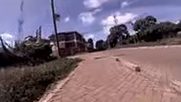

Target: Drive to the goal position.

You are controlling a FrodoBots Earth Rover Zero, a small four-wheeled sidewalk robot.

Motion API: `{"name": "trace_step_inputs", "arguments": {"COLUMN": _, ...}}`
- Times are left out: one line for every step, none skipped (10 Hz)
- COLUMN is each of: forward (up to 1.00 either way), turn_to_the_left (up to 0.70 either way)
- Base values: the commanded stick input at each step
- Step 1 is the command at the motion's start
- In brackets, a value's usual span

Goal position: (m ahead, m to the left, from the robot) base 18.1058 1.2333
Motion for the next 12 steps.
{"name": "trace_step_inputs", "arguments": {"forward": 1.00, "turn_to_the_left": 0.00}}
{"name": "trace_step_inputs", "arguments": {"forward": 1.00, "turn_to_the_left": 0.00}}
{"name": "trace_step_inputs", "arguments": {"forward": 1.00, "turn_to_the_left": 0.00}}
{"name": "trace_step_inputs", "arguments": {"forward": 1.00, "turn_to_the_left": 0.00}}
{"name": "trace_step_inputs", "arguments": {"forward": 1.00, "turn_to_the_left": 0.00}}
{"name": "trace_step_inputs", "arguments": {"forward": 1.00, "turn_to_the_left": 0.00}}
{"name": "trace_step_inputs", "arguments": {"forward": 1.00, "turn_to_the_left": 0.00}}
{"name": "trace_step_inputs", "arguments": {"forward": 1.00, "turn_to_the_left": 0.00}}
{"name": "trace_step_inputs", "arguments": {"forward": 1.00, "turn_to_the_left": 0.00}}
{"name": "trace_step_inputs", "arguments": {"forward": 1.00, "turn_to_the_left": 0.00}}
{"name": "trace_step_inputs", "arguments": {"forward": 1.00, "turn_to_the_left": 0.00}}
{"name": "trace_step_inputs", "arguments": {"forward": 1.00, "turn_to_the_left": 0.00}}
